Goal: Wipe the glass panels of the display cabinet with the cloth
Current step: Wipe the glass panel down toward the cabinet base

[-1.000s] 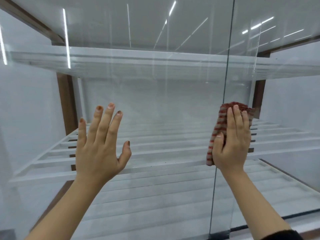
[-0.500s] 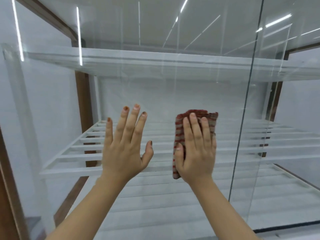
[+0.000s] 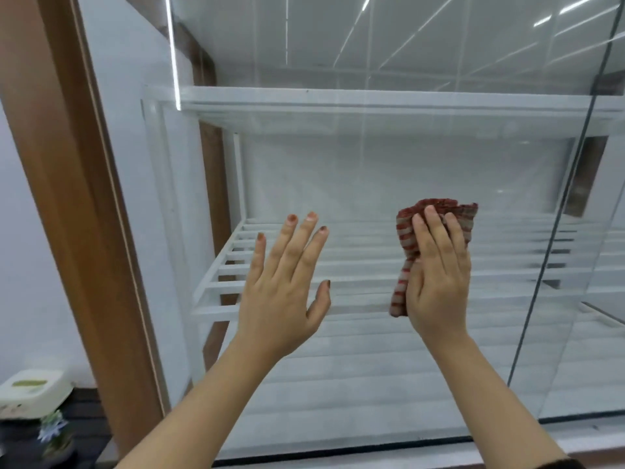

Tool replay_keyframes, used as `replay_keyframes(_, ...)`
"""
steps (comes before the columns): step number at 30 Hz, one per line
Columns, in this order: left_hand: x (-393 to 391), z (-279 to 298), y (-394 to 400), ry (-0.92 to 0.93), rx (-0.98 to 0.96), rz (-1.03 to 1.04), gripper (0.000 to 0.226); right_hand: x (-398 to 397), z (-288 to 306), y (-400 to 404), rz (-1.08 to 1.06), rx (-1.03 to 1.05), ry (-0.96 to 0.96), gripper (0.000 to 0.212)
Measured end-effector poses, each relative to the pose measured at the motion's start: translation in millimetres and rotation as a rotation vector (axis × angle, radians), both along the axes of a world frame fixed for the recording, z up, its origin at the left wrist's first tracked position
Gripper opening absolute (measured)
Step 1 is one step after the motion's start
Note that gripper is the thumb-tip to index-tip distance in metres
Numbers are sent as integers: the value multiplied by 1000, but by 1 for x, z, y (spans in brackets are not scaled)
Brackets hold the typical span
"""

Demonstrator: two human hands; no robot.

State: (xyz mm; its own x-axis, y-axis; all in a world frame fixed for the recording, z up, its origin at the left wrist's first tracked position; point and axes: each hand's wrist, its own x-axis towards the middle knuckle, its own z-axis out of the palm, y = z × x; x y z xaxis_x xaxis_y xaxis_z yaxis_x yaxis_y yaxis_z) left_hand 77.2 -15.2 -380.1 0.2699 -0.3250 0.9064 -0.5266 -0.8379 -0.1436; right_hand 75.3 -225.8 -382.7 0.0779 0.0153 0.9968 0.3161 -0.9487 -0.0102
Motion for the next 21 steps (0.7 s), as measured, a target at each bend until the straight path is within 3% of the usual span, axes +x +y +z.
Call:
replay_keyframes(4,-6,-22,74,47,-19,106,63,-11,-13,40,132,107,68,44)
replay_keyframes(11,-20,-81,147,74,-79,264,63,-14,-84,153,307,-28,164,40)
replay_keyframes(15,-17,-117,163,45,-109,313,63,-5,-122,196,262,-60,176,40)
replay_keyframes(21,2,-144,166,-66,-129,295,62,13,-142,216,62,-76,37,50)
